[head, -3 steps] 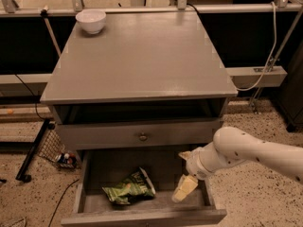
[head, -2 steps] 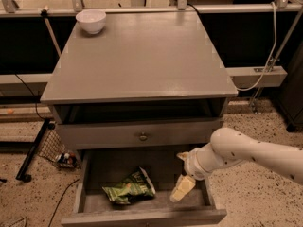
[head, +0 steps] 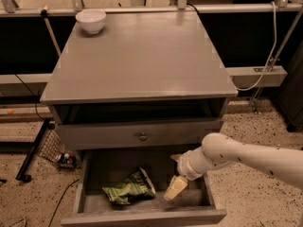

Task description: Pick green jalapeno chip bag from middle drawer and place on counter

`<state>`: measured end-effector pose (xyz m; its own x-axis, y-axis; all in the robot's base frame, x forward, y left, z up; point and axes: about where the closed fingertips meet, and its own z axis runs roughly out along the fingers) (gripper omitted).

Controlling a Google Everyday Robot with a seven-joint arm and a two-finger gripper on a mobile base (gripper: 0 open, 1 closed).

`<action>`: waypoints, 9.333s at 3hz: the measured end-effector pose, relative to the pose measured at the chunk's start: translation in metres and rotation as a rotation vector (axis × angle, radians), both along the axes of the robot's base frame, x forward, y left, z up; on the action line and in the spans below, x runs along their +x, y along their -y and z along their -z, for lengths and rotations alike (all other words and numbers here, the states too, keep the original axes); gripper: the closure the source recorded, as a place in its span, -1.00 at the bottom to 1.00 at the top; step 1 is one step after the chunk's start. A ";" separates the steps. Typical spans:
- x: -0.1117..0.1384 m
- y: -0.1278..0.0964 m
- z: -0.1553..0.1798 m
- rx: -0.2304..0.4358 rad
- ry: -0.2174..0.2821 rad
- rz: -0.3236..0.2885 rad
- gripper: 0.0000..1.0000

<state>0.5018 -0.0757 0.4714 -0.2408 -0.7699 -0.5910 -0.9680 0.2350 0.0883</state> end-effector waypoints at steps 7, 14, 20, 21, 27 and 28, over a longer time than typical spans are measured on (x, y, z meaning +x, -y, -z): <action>0.021 -0.104 0.090 0.239 0.050 -0.183 -1.00; 0.012 -0.089 0.065 0.330 0.116 -0.255 1.00; -0.044 -0.003 -0.065 0.332 0.369 -0.183 1.00; -0.045 0.000 -0.067 0.330 0.373 -0.178 1.00; -0.024 0.033 -0.183 0.310 0.585 -0.202 1.00; -0.016 0.034 -0.208 0.334 0.630 -0.226 1.00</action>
Offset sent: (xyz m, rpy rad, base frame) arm 0.0132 0.0509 -0.0545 0.1171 -0.0247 0.0701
